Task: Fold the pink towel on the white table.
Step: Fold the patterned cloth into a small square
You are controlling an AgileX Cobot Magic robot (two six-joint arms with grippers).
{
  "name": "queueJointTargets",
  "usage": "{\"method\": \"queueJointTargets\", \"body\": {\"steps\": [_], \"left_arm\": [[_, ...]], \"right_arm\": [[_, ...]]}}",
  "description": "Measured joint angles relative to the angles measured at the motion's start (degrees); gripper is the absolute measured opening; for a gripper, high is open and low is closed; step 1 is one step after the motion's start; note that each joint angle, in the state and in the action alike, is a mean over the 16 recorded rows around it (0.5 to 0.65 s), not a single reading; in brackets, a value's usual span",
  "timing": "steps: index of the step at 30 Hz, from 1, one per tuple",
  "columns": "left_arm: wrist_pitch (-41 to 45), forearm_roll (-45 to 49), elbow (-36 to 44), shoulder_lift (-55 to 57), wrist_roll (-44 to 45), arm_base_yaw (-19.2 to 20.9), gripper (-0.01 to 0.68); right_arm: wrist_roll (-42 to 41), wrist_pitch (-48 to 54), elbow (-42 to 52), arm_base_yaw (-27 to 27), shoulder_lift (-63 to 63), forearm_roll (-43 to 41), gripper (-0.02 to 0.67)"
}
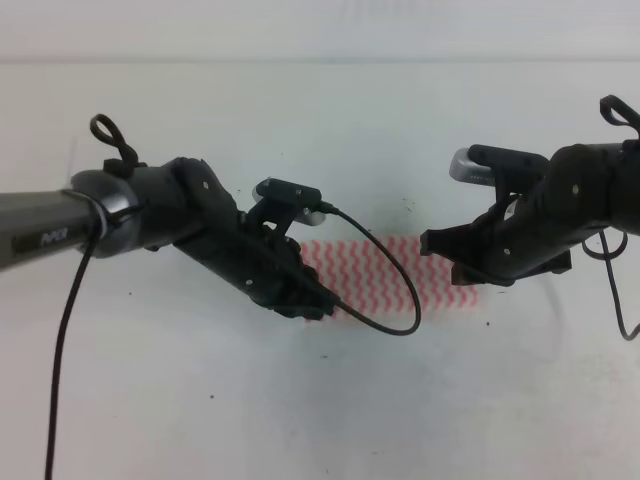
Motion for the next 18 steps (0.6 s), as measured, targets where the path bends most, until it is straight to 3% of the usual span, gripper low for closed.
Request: {"method": "queueJointTargets", "body": {"steps": [18], "left_arm": [[-7.4,-3.0,0.0,-5.8,1.7,0.0,-0.005]], "right_arm": [[-0.2,-0.5,0.0,0.0,0.0,-0.3,0.003]]}}
